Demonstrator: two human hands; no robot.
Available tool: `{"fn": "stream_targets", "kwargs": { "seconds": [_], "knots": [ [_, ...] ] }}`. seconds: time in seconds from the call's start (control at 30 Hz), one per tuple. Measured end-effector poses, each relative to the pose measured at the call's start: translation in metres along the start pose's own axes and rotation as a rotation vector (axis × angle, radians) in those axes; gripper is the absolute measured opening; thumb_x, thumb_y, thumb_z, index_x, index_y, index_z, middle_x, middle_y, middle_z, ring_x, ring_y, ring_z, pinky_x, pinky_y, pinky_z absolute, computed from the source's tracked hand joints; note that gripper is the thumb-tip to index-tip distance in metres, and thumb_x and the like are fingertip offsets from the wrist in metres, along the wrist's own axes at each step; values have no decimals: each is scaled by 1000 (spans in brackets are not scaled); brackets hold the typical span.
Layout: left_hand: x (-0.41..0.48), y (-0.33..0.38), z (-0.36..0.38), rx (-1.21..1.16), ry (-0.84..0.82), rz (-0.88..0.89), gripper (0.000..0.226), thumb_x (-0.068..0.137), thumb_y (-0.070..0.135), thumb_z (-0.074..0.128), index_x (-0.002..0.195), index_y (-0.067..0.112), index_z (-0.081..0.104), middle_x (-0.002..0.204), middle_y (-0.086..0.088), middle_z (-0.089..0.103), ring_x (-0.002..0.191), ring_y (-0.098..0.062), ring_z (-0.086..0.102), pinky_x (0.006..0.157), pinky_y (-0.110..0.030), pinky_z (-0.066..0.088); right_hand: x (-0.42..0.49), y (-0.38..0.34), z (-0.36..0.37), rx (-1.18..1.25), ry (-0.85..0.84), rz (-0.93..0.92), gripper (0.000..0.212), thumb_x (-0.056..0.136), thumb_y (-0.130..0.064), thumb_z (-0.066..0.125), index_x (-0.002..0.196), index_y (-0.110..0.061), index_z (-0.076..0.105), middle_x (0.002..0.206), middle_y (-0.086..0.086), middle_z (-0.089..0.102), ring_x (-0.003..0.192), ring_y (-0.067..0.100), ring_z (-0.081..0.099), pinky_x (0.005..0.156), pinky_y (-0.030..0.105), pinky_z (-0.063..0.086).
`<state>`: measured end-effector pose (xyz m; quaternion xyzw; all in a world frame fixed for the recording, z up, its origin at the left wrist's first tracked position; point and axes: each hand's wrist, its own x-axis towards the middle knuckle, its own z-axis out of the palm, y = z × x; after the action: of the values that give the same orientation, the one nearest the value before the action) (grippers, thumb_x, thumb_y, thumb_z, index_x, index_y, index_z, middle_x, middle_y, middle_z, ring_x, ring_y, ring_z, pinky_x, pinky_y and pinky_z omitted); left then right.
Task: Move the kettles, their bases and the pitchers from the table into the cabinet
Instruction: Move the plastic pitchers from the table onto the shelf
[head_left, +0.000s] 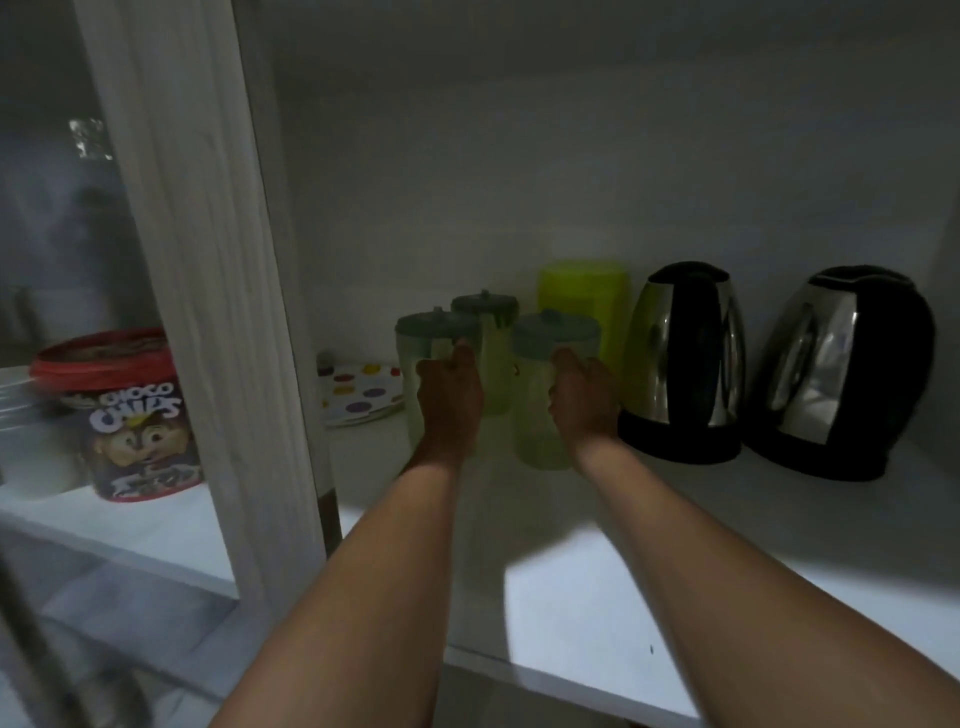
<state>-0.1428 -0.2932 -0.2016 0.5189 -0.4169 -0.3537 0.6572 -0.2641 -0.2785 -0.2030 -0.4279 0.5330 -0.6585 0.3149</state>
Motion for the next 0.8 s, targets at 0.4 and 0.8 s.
{"fn": "stream_targets", "kwargs": {
  "seconds": [0.4, 0.8],
  "knots": [
    [-1, 25, -10, 125, -91, -128, 66, 92, 63, 45, 110, 3, 67, 99, -9, 63, 94, -29, 60, 73, -30, 39, 17, -4, -7, -190, -99, 99, 85, 67, -83, 50, 102, -7, 63, 100, 12, 63, 94, 33, 64, 74, 36, 50],
    [-141, 42, -43, 706, -79, 117, 50, 104, 42, 31, 111, 0, 57, 115, -13, 55, 100, -24, 55, 92, -37, 40, -89, -28, -69, -555, -64, -82, 61, 95, -57, 43, 141, -18, 41, 142, 19, 49, 130, 38, 47, 100, 40, 40]
  ]
}}
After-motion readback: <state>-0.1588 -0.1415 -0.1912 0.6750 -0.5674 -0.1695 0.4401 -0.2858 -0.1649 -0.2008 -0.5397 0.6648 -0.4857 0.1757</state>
